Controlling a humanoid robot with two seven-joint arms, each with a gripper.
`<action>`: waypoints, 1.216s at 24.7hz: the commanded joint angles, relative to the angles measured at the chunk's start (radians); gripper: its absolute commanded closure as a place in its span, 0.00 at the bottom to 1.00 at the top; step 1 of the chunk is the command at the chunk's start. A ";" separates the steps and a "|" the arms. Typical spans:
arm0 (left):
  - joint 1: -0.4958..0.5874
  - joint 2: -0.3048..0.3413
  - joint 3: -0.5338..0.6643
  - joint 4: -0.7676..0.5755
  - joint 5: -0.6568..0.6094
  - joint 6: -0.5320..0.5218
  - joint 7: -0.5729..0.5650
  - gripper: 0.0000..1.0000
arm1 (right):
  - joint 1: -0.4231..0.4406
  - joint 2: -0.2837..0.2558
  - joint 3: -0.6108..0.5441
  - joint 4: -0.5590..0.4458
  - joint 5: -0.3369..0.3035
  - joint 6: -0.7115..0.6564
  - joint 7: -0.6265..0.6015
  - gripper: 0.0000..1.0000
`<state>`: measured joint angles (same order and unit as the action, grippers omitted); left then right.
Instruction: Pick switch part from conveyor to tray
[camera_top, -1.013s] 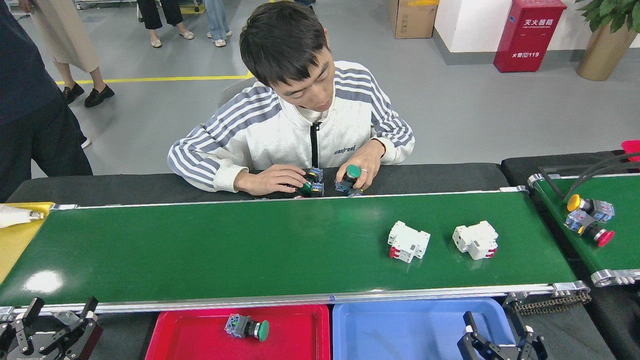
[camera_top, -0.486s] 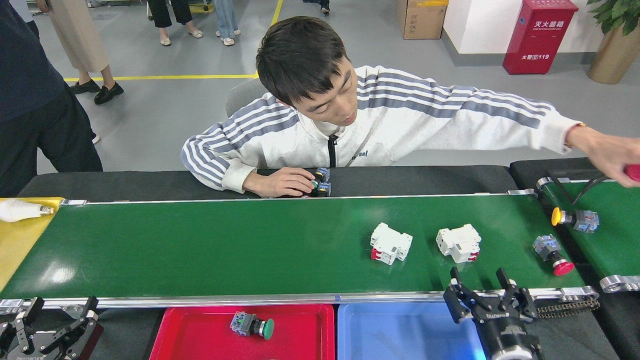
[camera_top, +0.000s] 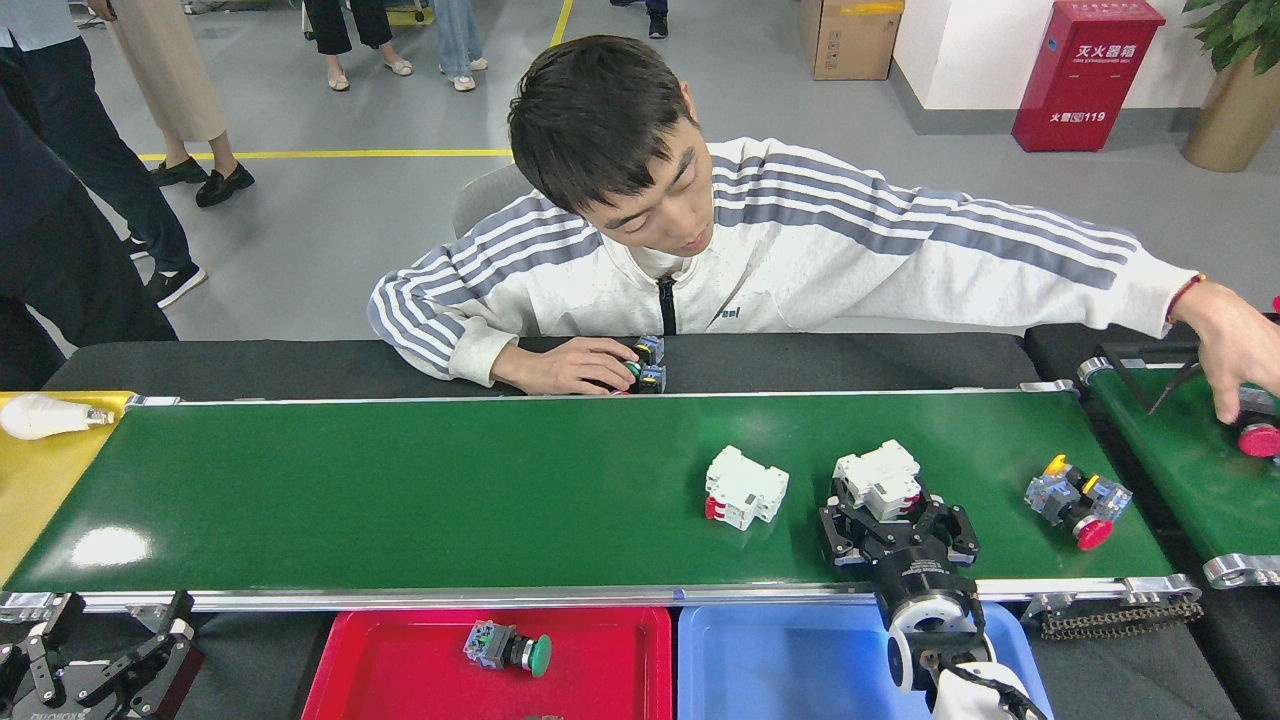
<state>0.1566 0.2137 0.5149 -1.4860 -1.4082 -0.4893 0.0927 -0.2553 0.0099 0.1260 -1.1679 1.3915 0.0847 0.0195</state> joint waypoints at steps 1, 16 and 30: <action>-0.006 0.013 0.007 -0.013 0.003 -0.005 0.008 0.00 | -0.012 -0.018 -0.003 -0.010 -0.003 -0.029 0.007 0.93; 0.015 0.001 -0.021 -0.077 0.002 -0.023 0.007 0.00 | 0.576 -0.159 -0.151 -0.598 -0.163 -0.295 -0.121 0.00; -0.177 -0.112 -0.579 -0.086 -0.195 0.035 -0.056 0.00 | 0.545 -0.079 -0.172 -0.585 -0.075 -0.102 -0.076 0.00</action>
<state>0.0031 0.1162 -0.0580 -1.5795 -1.5870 -0.4756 0.0442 0.3021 -0.0696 -0.0459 -1.7433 1.3136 -0.0279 -0.0678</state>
